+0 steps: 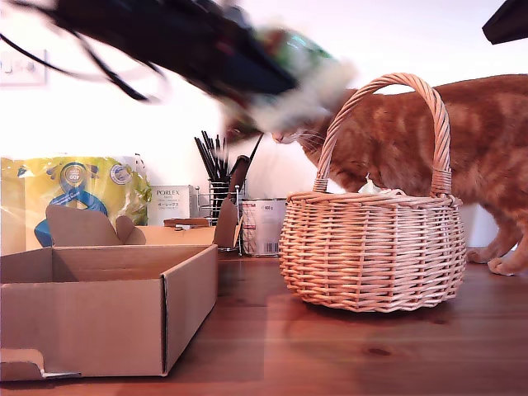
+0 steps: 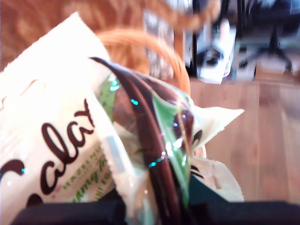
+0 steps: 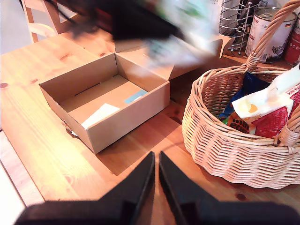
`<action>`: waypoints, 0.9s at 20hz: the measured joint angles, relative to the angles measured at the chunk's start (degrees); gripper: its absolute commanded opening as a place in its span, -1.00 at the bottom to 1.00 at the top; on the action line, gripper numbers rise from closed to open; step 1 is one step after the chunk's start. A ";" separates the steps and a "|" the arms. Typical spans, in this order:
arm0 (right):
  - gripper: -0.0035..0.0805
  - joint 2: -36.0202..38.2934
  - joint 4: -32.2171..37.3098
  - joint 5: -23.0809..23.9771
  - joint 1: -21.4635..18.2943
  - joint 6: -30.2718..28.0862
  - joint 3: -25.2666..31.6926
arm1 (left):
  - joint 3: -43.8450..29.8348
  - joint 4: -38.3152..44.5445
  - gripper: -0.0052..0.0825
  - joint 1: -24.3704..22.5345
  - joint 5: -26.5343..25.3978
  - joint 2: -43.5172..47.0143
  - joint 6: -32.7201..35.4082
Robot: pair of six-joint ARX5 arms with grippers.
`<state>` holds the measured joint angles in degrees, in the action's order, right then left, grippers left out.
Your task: Move the bags of Easter eggs from the cardboard box on the left into the woven basket on the right side.
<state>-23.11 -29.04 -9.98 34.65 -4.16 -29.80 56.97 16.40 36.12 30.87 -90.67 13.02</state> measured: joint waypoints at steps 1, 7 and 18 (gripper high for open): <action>-0.95 0.00 0.02 0.00 0.00 0.00 0.00 | 1.55 1.03 -0.83 0.79 -0.48 -2.82 -0.61; -0.95 0.00 0.04 0.00 0.00 0.00 0.00 | 14.62 0.31 -0.83 3.85 -2.60 -15.28 -1.16; -0.95 0.00 0.37 0.00 0.00 0.00 0.00 | 20.98 -2.75 -0.83 6.78 -6.51 -24.04 -2.38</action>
<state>-23.11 -28.67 -9.98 34.65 -4.16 -29.80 77.95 13.65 42.89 24.36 -114.72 10.63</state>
